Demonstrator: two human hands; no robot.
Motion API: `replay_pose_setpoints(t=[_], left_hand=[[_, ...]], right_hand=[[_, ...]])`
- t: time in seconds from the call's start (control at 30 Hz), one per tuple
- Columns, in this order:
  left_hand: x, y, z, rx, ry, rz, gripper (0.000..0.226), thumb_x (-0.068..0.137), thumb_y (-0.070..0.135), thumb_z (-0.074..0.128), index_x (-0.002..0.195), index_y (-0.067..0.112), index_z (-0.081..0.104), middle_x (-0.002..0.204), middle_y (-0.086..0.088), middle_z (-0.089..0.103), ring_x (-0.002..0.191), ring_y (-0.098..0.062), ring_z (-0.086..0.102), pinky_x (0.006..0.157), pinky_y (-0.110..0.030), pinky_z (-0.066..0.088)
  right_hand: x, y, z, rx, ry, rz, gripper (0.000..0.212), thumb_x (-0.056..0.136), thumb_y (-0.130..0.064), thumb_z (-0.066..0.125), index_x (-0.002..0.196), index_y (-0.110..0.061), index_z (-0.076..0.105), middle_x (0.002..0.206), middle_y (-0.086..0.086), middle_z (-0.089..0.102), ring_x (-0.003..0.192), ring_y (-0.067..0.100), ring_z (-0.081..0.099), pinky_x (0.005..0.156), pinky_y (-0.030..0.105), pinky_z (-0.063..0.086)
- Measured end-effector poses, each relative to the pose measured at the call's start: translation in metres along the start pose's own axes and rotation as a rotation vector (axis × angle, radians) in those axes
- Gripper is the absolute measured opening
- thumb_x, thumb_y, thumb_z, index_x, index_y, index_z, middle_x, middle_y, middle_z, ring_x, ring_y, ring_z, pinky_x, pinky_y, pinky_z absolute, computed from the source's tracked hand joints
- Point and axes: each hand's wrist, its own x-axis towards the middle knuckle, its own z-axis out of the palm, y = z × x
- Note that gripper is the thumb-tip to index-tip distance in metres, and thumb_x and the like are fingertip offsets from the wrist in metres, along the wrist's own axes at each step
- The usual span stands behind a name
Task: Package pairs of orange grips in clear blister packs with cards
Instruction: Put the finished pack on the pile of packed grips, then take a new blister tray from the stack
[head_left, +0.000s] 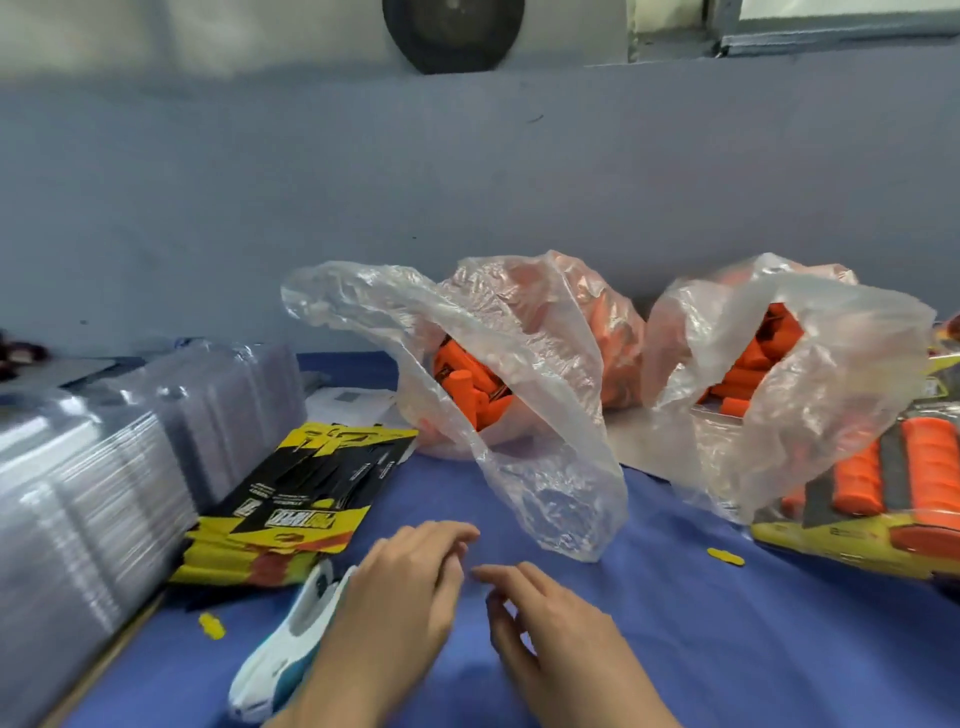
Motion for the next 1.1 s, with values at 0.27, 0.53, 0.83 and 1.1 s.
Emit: replay_pose_setpoints(t=[0.27, 0.53, 0.83, 1.1], left_hand=[[-0.029, -0.048, -0.106, 0.007, 0.859, -0.086, 0.025, 0.094, 0.018, 0.041, 0.101, 0.021, 0.065, 0.093, 0.015, 0.059, 0.088, -0.007, 0.053, 0.082, -0.008, 0.038], [-0.092, -0.095, -0.177, -0.081, 1.592, -0.449, 0.030, 0.093, 0.008, 0.038, 0.116, 0.011, 0.057, 0.115, -0.020, 0.059, 0.101, -0.017, 0.058, 0.090, -0.024, 0.048], [-0.103, -0.115, -0.192, -0.550, 1.337, -0.887, 0.036, 0.102, 0.011, 0.032, 0.129, 0.012, 0.056, 0.128, 0.000, 0.057, 0.116, -0.013, 0.052, 0.080, -0.012, 0.040], [-0.110, -0.121, -0.198, -0.554, 1.256, -0.891, 0.029, 0.101, 0.011, 0.038, 0.123, 0.020, 0.055, 0.119, 0.006, 0.055, 0.104, -0.010, 0.053, 0.078, -0.016, 0.040]], right_hand=[[0.032, -0.098, 0.004, 0.159, 0.074, -0.317, 0.039, 0.100, -0.036, 0.039, 0.139, -0.046, 0.039, 0.130, -0.024, 0.041, 0.111, 0.006, 0.049, 0.090, 0.026, 0.043], [0.093, -0.242, 0.039, 0.259, 0.023, -0.667, 0.045, 0.101, -0.044, 0.046, 0.145, -0.034, 0.040, 0.152, -0.012, 0.035, 0.137, 0.013, 0.033, 0.112, 0.032, 0.030], [0.102, -0.294, 0.069, 0.247, -0.060, -0.673, 0.029, 0.096, -0.039, 0.057, 0.124, -0.032, 0.064, 0.127, -0.015, 0.057, 0.113, 0.013, 0.056, 0.098, 0.036, 0.040], [0.115, -0.299, 0.060, 0.284, -0.188, -0.608, 0.022, 0.092, -0.040, 0.064, 0.112, -0.034, 0.070, 0.110, -0.018, 0.060, 0.101, 0.003, 0.056, 0.088, 0.032, 0.047]])
